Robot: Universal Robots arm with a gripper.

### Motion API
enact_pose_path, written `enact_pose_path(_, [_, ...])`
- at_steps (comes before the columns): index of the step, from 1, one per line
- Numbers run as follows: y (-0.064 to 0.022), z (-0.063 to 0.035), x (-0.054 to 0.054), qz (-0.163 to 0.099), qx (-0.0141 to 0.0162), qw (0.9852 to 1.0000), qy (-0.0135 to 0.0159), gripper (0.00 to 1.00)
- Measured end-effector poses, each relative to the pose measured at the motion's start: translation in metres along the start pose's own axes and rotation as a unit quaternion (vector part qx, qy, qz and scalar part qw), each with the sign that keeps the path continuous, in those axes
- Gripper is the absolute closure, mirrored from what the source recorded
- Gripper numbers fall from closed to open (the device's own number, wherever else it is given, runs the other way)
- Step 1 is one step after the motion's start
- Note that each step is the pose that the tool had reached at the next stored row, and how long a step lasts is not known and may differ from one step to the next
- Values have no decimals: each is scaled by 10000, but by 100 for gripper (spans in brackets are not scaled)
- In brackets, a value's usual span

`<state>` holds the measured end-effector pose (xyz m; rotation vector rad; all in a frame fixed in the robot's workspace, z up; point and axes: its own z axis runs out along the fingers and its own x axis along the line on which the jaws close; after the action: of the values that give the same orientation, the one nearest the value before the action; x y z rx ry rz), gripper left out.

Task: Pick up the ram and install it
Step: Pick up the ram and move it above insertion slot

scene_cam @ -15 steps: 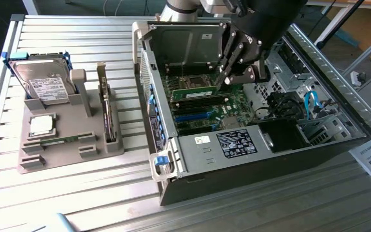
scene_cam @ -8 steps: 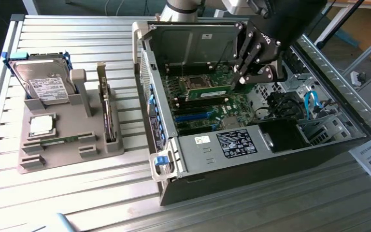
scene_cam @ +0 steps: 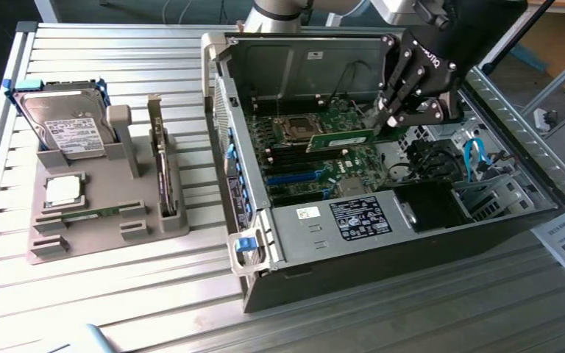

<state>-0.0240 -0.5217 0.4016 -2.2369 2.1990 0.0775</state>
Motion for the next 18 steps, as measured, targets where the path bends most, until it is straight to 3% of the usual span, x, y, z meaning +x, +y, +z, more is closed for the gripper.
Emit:
enact_pose_path(5, [-111,-4,6,-2,0,10000,0,88])
enact_pose_path(18, [-133,-1,1,-2,0,10000,1,88])
